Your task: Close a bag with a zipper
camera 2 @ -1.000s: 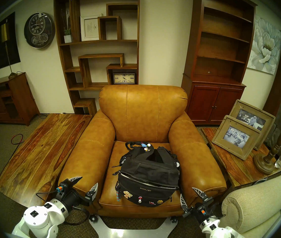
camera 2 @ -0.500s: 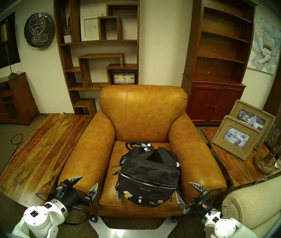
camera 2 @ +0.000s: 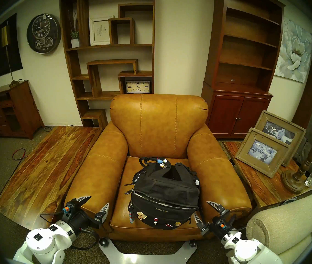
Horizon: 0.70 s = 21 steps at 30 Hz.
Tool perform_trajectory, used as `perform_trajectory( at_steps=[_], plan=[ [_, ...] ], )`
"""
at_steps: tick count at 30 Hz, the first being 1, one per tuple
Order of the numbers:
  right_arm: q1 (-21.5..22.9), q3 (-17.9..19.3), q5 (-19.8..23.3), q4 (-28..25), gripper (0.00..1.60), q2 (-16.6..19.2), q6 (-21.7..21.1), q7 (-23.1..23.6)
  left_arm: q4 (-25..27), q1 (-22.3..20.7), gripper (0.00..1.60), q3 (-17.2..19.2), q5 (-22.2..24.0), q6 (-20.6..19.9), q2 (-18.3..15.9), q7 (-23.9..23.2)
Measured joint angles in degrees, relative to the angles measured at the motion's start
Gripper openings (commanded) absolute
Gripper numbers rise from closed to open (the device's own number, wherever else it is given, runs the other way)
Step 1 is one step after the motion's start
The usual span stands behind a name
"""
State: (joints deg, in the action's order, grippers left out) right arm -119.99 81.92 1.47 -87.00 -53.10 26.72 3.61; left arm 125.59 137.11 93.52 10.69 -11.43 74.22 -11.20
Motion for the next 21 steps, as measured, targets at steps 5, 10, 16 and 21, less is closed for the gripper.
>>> perform_trajectory(
  at_steps=[5,10,16,21],
  plan=[
    [0.95,0.29,-0.87,0.27,1.41,-0.12,-0.29,-0.15,0.0,0.0,1.6,0.01,-0.01,0.0,0.02,-0.01],
    [2.06,0.44,-1.29,1.02,1.3,-0.29,-0.73,-0.07,0.0,0.0,1.6,0.02,-0.02,0.0,0.04,-0.03],
    [3.13,0.33,-1.35,1.95,1.19,-0.47,-0.97,0.6,0.0,0.0,1.6,0.03,-0.04,-0.01,0.06,-0.06],
    [3.92,-0.09,-1.74,2.45,1.31,-0.73,-0.99,1.46,0.0,0.0,1.6,0.04,-0.06,-0.01,0.09,-0.09]
  ],
)
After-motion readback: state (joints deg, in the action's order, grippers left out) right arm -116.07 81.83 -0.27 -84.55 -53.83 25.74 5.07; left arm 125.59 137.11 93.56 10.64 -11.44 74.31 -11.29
